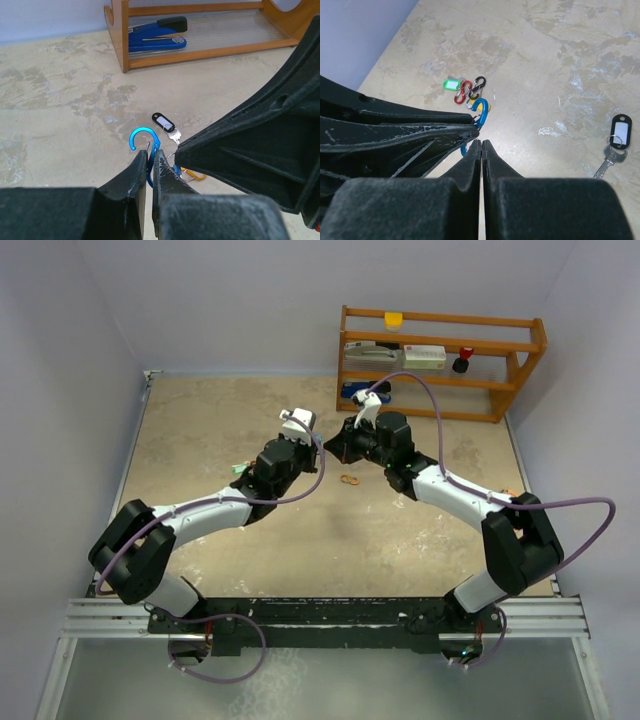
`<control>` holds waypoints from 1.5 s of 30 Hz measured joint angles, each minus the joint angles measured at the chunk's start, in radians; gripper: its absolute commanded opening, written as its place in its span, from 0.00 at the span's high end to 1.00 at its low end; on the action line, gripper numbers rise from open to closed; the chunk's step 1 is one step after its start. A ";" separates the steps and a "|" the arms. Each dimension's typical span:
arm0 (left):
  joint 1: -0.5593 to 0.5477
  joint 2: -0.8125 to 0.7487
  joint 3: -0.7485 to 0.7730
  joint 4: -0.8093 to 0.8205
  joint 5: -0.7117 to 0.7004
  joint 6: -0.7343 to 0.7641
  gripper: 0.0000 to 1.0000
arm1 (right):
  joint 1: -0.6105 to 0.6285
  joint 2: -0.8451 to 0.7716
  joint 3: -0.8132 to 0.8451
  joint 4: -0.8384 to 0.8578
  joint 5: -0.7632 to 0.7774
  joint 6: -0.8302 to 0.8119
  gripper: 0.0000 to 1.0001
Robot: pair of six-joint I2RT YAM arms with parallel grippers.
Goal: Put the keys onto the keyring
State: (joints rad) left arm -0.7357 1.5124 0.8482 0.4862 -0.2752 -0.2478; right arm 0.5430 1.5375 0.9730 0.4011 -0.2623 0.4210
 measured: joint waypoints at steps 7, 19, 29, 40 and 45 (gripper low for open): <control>0.000 -0.017 -0.028 0.024 0.002 0.006 1.00 | 0.000 0.014 0.005 -0.014 -0.018 0.010 1.00; -0.001 -0.044 -0.058 0.068 -0.001 0.006 1.00 | 0.000 0.014 0.018 -0.031 -0.021 0.017 1.00; -0.005 -0.046 -0.060 0.092 -0.002 0.006 1.00 | 0.000 0.014 0.022 -0.046 -0.019 0.016 1.00; -0.005 -0.047 -0.060 0.094 -0.056 0.006 1.00 | 0.000 -0.006 0.022 -0.052 -0.015 0.016 1.00; -0.005 -0.047 -0.060 0.079 -0.131 0.006 1.00 | 0.000 -0.041 0.021 -0.052 -0.010 0.016 1.00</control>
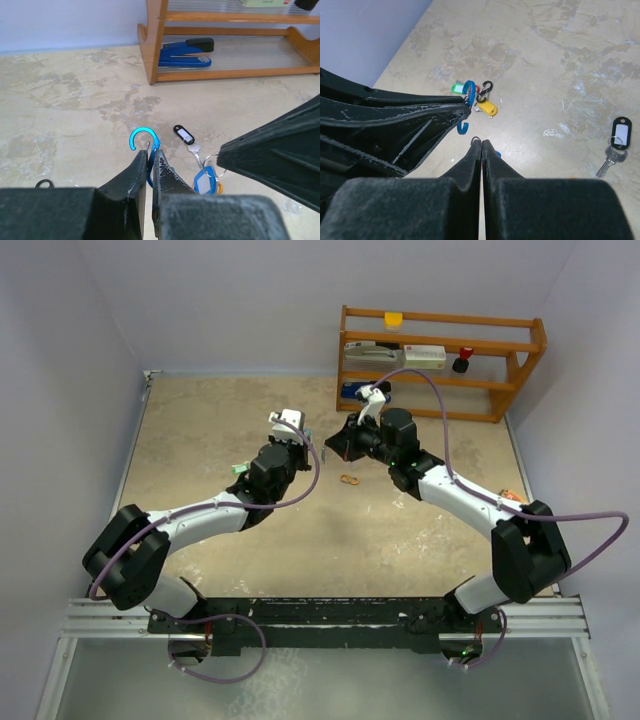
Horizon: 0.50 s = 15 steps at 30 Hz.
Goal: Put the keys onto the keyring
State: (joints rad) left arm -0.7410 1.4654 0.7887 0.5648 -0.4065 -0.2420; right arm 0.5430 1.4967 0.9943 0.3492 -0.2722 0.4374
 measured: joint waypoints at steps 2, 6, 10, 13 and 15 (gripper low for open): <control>0.000 0.000 0.000 -0.007 -0.018 0.000 1.00 | 0.000 -0.007 0.000 0.000 0.000 0.000 1.00; 0.000 0.000 0.000 -0.010 -0.020 0.000 1.00 | 0.000 -0.008 0.000 0.000 0.001 0.000 1.00; 0.000 0.000 0.000 -0.009 -0.011 0.000 1.00 | 0.000 -0.008 0.000 0.000 0.001 0.000 1.00; 0.000 0.000 0.000 -0.009 0.001 0.000 1.00 | 0.000 -0.008 0.000 0.002 0.001 0.000 1.00; 0.000 0.001 0.000 -0.009 0.010 0.000 1.00 | 0.000 -0.008 0.000 0.002 0.000 0.001 1.00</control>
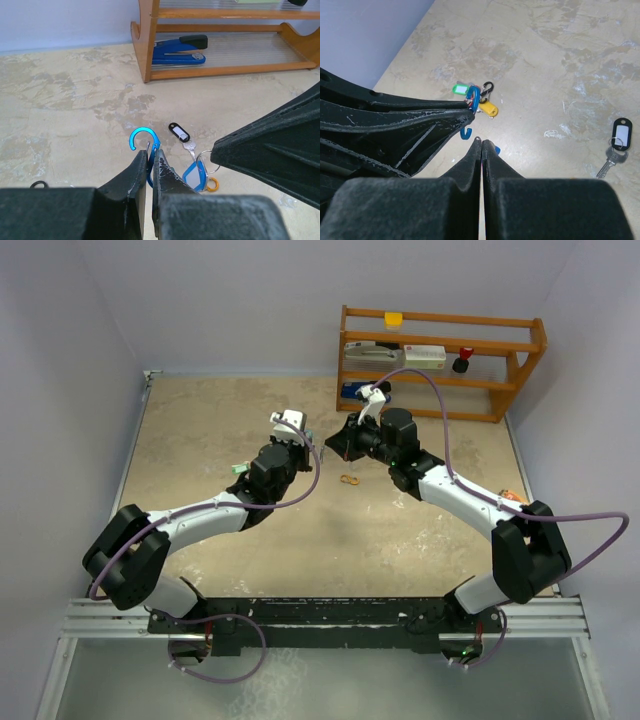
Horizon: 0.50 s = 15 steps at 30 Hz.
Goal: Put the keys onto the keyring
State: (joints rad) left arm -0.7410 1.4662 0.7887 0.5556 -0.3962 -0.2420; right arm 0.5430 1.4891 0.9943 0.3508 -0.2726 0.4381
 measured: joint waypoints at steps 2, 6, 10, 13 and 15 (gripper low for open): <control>0.000 0.000 0.000 0.000 0.010 0.000 1.00 | 0.000 0.000 0.000 0.003 -0.003 0.001 1.00; 0.000 0.005 0.000 0.003 0.028 0.000 1.00 | 0.000 0.000 0.000 0.008 -0.009 0.006 1.00; 0.000 0.010 0.000 0.002 0.040 0.000 1.00 | 0.000 0.002 0.000 0.014 -0.012 0.010 1.00; 0.000 0.010 0.000 0.003 0.048 0.001 1.00 | 0.000 0.005 0.000 0.016 -0.016 0.015 1.00; 0.000 0.010 0.000 0.003 0.052 0.001 1.00 | 0.001 0.010 0.000 0.021 -0.019 0.016 1.00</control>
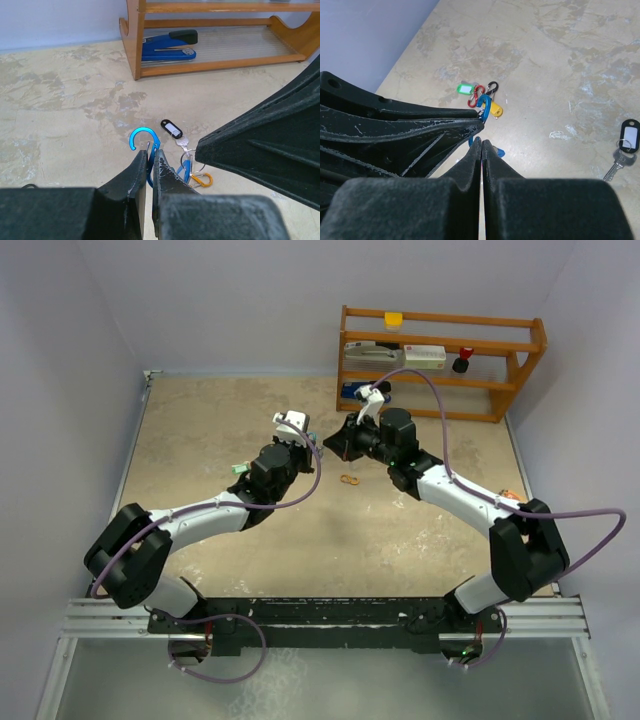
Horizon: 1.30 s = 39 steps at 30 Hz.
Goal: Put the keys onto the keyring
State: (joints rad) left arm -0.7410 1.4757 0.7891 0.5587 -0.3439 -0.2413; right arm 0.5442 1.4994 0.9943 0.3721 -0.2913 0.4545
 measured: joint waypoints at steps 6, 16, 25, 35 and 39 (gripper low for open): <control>-0.001 0.000 0.000 0.000 0.004 0.000 1.00 | 0.005 0.018 0.000 0.001 -0.015 0.006 1.00; -0.002 0.000 0.000 0.000 0.016 0.002 1.00 | 0.012 0.033 0.000 0.005 -0.017 0.007 1.00; -0.007 -0.010 0.000 0.001 0.023 0.020 1.00 | 0.012 0.039 0.000 0.005 -0.016 0.007 1.00; -0.013 -0.031 0.000 0.021 0.033 0.026 1.00 | 0.012 0.039 0.002 0.003 -0.015 0.008 1.00; -0.013 -0.033 -0.001 0.026 0.032 0.026 1.00 | 0.012 0.039 0.004 0.002 -0.015 0.007 0.91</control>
State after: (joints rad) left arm -0.7544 1.4429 0.7883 0.5850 -0.3122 -0.2157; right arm 0.5564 1.5383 0.9985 0.3744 -0.3061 0.4618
